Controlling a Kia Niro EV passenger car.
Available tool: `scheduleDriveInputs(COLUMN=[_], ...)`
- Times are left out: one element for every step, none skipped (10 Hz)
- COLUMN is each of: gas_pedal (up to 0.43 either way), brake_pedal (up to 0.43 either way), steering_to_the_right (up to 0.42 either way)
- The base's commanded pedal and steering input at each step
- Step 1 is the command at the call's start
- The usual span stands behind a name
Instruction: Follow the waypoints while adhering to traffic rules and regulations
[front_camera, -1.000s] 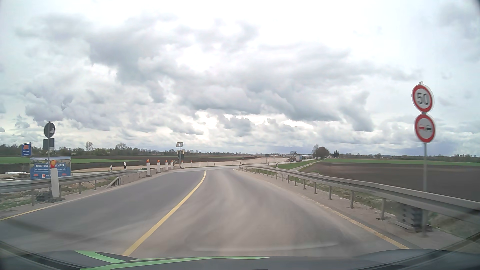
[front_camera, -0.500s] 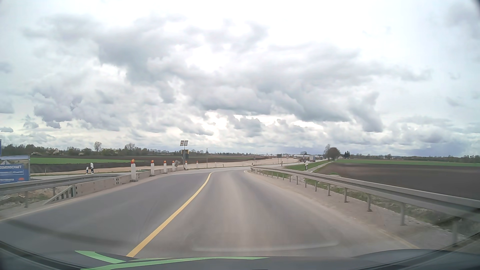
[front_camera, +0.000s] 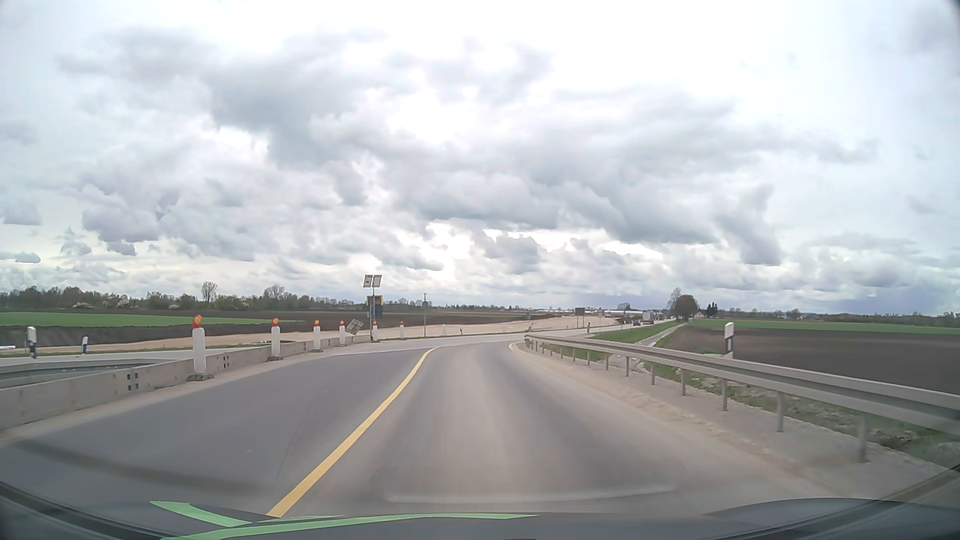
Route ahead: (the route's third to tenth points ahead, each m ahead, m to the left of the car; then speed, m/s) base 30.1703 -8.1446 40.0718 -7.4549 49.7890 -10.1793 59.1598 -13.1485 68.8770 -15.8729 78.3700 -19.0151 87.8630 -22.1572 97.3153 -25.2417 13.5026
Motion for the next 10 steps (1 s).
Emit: scheduleDriveInputs(gas_pedal=[0.067,0.067,0.067,0.067,0.067,0.067,0.067,0.067,0.067,0.067], brake_pedal=[0.0,0.0,0.0,0.0,0.0,0.0,0.0,0.0,0.0,0.0], steering_to_the_right=[-0.012,-0.012,-0.012,-0.01,-0.006,-0.006,-0.005,-0.001,0.004,0.009])
